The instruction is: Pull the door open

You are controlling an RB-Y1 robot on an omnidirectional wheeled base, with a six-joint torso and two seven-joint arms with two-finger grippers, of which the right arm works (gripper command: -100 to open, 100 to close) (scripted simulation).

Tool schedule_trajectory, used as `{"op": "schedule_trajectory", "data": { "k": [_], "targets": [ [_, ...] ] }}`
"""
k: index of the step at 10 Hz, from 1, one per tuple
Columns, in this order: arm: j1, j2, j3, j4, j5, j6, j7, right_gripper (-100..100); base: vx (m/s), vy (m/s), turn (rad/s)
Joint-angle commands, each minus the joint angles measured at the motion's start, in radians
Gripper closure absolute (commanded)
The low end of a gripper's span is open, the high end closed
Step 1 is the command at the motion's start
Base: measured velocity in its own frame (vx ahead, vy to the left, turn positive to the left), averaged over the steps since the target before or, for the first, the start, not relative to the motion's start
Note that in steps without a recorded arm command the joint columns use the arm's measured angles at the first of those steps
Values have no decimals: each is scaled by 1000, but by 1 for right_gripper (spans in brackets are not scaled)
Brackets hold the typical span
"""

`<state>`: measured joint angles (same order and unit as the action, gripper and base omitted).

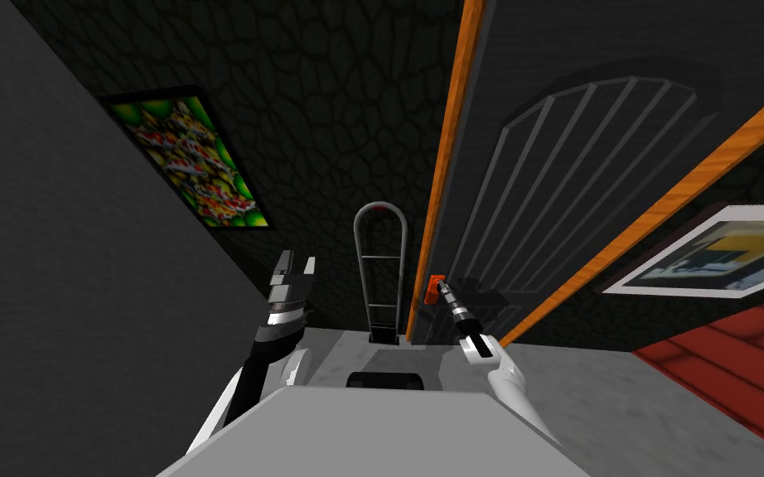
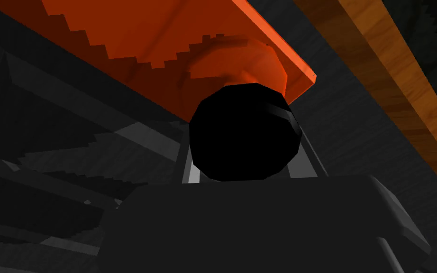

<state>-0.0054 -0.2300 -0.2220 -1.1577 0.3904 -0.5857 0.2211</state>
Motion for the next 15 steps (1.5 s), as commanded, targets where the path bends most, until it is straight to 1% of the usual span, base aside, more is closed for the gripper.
{"op": "schedule_trajectory", "data": {
  "k": [1, 2, 3, 4, 5, 6, 7, 8, 9, 10, 11, 12, 13, 14, 15],
  "targets": [
    [1, 6, 13, -15, -29, 0, -27, 100, -63, -46, 71],
    [-5, 4, 22, -10, -69, 4, -61, 100, -57, -38, 82],
    [-12, 2, 31, -5, -99, 7, -89, 100, -92, -58, 112],
    [-12, 2, 31, -5, -113, 7, -96, 100, -80, -49, 87],
    [-18, 0, 41, 0, -152, 11, -131, 100, -68, -36, 97],
    [-24, -2, 51, 6, -182, 14, -160, 100, -91, -60, 169],
    [-24, -2, 51, 6, -201, 14, -167, 100, -77, -48, 82],
    [-31, -4, 61, 12, -238, 18, -204, 100, -71, -46, 72],
    [-31, -4, 61, 12, -246, 18, -204, 100, -54, -40, 69],
    [-37, -6, 71, 17, -287, 21, -241, 100, -60, -44, 84],
    [-44, -8, 81, 23, -316, 25, -268, 100, -79, -49, 162],
    [-44, -8, 81, 23, -336, 25, -278, 100, -63, -40, 88],
    [-51, -10, 91, 29, -373, 29, -316, 100, -82, -41, 102],
    [-51, -10, 91, 29, -382, 29, -316, 100, -64, -34, 46],
    [-58, -12, 101, 35, -424, 32, -354, 100, -64, -36, 93]
  ]
}}
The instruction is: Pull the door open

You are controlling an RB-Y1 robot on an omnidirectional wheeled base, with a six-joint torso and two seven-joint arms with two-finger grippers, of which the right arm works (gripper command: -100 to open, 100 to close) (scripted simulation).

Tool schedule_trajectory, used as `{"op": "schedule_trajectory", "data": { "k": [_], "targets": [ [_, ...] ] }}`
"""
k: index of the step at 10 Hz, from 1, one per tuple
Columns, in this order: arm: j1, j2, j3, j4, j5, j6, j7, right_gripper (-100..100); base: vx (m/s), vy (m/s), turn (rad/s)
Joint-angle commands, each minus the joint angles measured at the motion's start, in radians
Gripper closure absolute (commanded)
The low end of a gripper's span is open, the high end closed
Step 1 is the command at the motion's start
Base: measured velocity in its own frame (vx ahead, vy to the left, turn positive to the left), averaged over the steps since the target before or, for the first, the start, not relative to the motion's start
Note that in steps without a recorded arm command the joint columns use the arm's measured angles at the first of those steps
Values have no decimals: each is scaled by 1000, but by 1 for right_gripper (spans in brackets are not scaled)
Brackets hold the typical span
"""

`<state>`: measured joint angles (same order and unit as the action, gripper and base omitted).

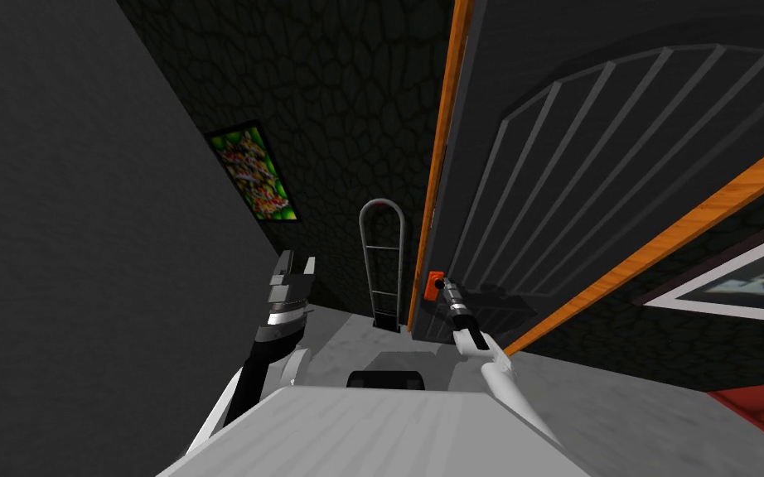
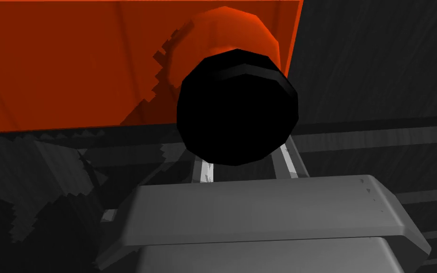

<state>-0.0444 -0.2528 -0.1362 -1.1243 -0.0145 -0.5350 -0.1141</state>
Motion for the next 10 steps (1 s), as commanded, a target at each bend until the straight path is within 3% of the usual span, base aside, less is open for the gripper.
{"op": "schedule_trajectory", "data": {
  "k": [1, 3, 4, 9, 10],
  "targets": [
    [-25, 9, 25, 7, -50, -15, -50, 100, -103, -61, 142],
    [-32, 7, 36, 13, -107, -11, -95, 100, -73, -35, 97],
    [-32, 7, 36, 13, -117, -11, -95, 100, -56, -31, 52],
    [-59, -1, 76, 36, -279, 3, -233, 100, -79, -38, 107],
    [-32, 0, 65, 37, -293, 27, -251, -100, -63, -54, -7]
  ]
}}
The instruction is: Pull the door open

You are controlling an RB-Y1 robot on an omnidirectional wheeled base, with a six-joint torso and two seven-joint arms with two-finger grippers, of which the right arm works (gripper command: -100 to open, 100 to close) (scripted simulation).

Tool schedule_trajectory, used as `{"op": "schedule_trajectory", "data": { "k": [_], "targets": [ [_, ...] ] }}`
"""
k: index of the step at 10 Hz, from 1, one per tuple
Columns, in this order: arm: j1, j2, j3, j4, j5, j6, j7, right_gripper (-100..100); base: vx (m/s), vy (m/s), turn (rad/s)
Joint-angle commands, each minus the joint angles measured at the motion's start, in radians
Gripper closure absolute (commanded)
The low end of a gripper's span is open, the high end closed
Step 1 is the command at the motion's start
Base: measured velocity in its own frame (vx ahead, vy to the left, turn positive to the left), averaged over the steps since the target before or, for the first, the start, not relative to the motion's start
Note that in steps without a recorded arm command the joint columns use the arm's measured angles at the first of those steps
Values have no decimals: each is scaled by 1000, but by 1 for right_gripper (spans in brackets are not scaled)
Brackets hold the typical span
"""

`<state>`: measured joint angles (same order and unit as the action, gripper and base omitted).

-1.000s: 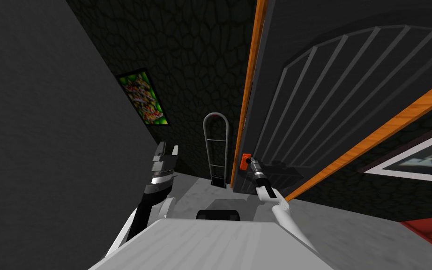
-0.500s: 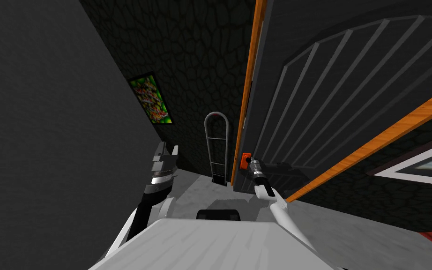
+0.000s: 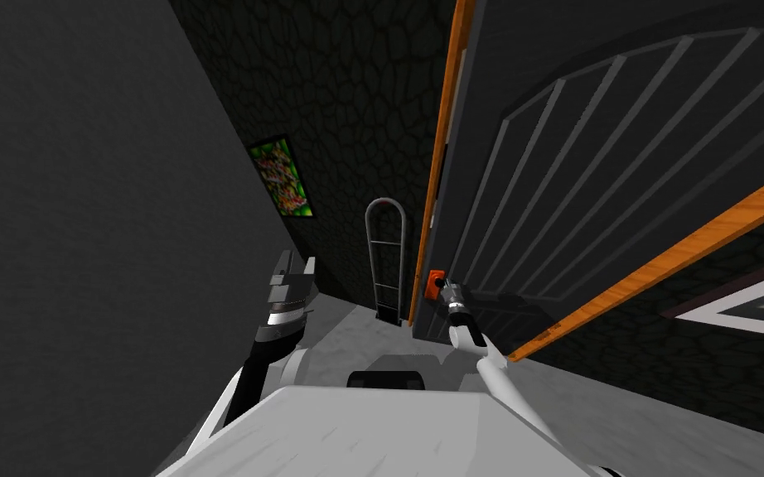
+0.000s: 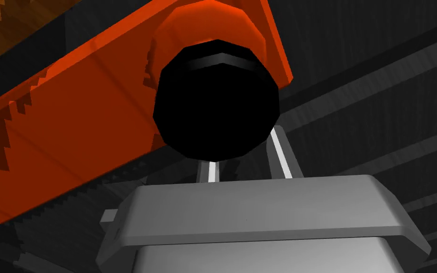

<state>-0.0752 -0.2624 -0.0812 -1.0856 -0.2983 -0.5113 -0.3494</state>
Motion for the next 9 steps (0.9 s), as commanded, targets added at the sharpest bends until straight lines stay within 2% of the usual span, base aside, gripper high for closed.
{"op": "schedule_trajectory", "data": {
  "k": [1, 5, 6, 8, 9],
  "targets": [
    [-2, 12, 14, -4, -25, 7, -37, -100, -69, -21, -10],
    [-9, 31, 37, -16, -115, 32, -144, -100, -94, 7, 39],
    [-9, 31, 37, -16, -115, 32, -154, -100, -65, -16, 5],
    [-13, 42, 51, -24, -169, 46, -217, -100, -66, -27, 16],
    [-13, 42, 51, -24, -169, 46, -225, -100, -60, -28, 13]
  ]
}}
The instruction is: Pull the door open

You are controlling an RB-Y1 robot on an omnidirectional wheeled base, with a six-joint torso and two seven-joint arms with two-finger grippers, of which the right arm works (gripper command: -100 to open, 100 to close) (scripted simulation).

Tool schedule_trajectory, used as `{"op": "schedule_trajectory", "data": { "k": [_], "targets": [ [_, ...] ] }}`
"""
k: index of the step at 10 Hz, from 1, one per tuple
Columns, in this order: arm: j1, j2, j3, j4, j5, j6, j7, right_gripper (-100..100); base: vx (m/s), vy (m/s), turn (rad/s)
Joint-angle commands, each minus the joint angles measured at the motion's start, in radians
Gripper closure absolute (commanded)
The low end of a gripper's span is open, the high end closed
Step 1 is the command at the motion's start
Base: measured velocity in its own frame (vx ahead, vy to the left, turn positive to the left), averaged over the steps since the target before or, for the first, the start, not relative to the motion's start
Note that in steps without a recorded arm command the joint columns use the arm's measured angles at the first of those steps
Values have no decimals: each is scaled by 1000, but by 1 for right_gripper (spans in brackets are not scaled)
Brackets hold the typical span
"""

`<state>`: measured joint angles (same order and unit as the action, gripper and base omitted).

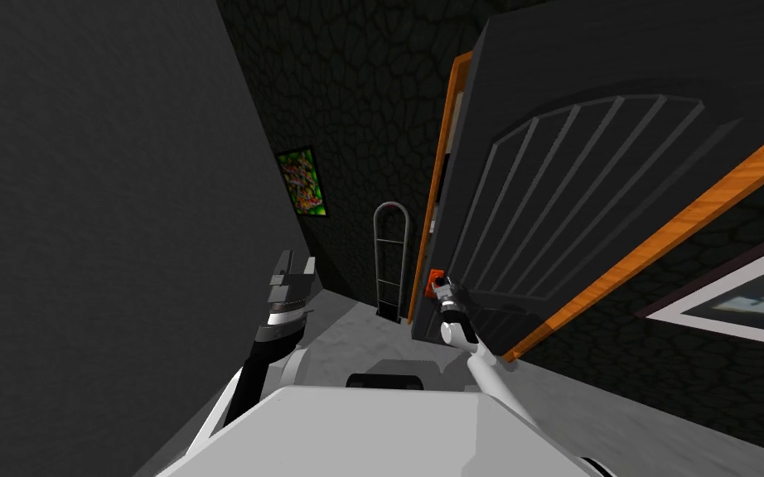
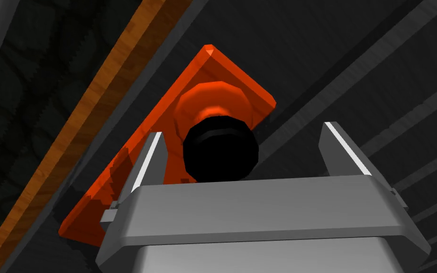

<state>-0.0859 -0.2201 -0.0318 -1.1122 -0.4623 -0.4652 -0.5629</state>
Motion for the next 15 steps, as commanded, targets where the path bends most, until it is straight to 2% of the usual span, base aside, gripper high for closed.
{"op": "schedule_trajectory", "data": {
  "k": [1, 2, 3, 5, 6, 8, 9, 12, 15],
  "targets": [
    [-4, 5, 9, -1, -34, 8, -49, -100, -52, -23, 13],
    [-7, 11, 16, -5, -63, 16, -76, -100, -76, -36, 25],
    [-7, 11, 16, -5, -63, 16, -87, -100, -61, -22, 12],
    [-11, 23, 31, -13, -121, 32, -151, -100, -71, -20, 16],
    [-11, 23, 31, -13, -121, 32, -162, -100, -59, -20, 11],
    [-15, 34, 45, -21, -176, 46, -225, -100, -66, -35, 16],
    [-15, 34, 45, -21, -176, 46, -234, -100, -61, -29, 12],
    [-20, 49, 64, -31, -249, 66, -325, -100, -74, -29, 16],
    [-24, 59, 78, -39, -301, 80, -397, -100, -83, -31, 14]
  ]
}}
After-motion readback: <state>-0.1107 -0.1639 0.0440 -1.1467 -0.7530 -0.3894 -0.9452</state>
